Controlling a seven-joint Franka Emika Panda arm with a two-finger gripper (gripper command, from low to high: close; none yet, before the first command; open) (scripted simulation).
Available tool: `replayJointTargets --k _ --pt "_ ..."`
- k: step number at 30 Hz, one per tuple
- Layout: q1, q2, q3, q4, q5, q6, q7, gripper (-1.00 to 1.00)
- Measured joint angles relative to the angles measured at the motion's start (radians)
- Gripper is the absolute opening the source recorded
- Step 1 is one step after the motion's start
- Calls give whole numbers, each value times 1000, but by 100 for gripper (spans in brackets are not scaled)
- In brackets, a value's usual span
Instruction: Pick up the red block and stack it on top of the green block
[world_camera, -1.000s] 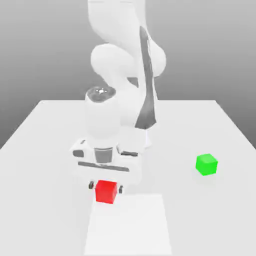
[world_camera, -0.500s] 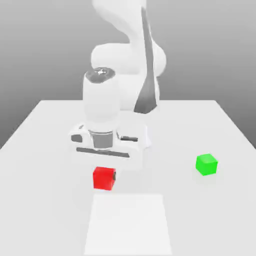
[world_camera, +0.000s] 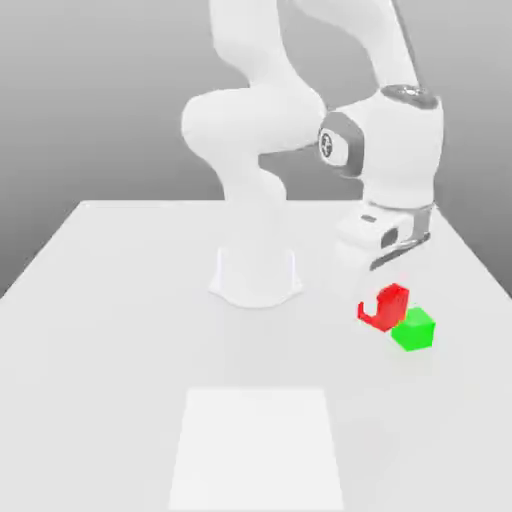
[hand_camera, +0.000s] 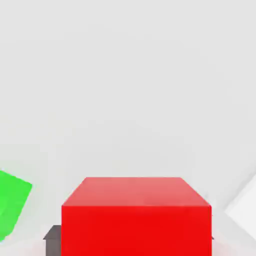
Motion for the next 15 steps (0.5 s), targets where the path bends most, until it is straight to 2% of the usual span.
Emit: replayJointTargets --k 2,4,15 --pt "96 -13 39 -2 26 -13 -38 -100" --pt "128 1 70 -2 18 -3 -44 -100" --pt "21 260 137 5 -194 243 96 -100"
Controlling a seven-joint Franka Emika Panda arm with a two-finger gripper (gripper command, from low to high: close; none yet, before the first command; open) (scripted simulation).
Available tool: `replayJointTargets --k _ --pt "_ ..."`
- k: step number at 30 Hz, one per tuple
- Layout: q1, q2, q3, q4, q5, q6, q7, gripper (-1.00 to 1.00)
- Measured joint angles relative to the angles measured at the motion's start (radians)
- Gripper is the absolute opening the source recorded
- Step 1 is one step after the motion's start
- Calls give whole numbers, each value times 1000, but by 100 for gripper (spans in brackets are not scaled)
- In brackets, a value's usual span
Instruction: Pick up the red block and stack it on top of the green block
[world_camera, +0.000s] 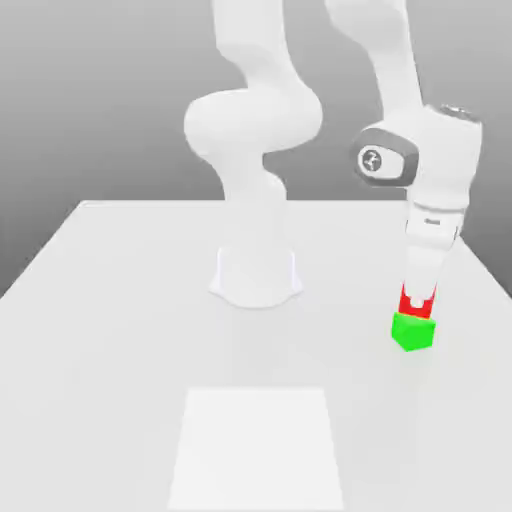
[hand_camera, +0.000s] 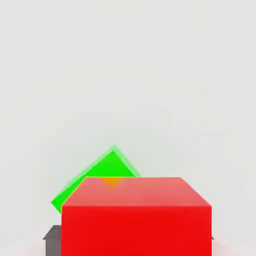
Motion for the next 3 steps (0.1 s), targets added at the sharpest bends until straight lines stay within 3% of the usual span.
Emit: replayJointTargets --k 1,2,3 --pt "-1 27 -1 -1 -9 28 6 -100" --pt "-1 40 -3 -1 -14 42 9 100" --pt "-4 40 -3 -1 -14 42 9 100"
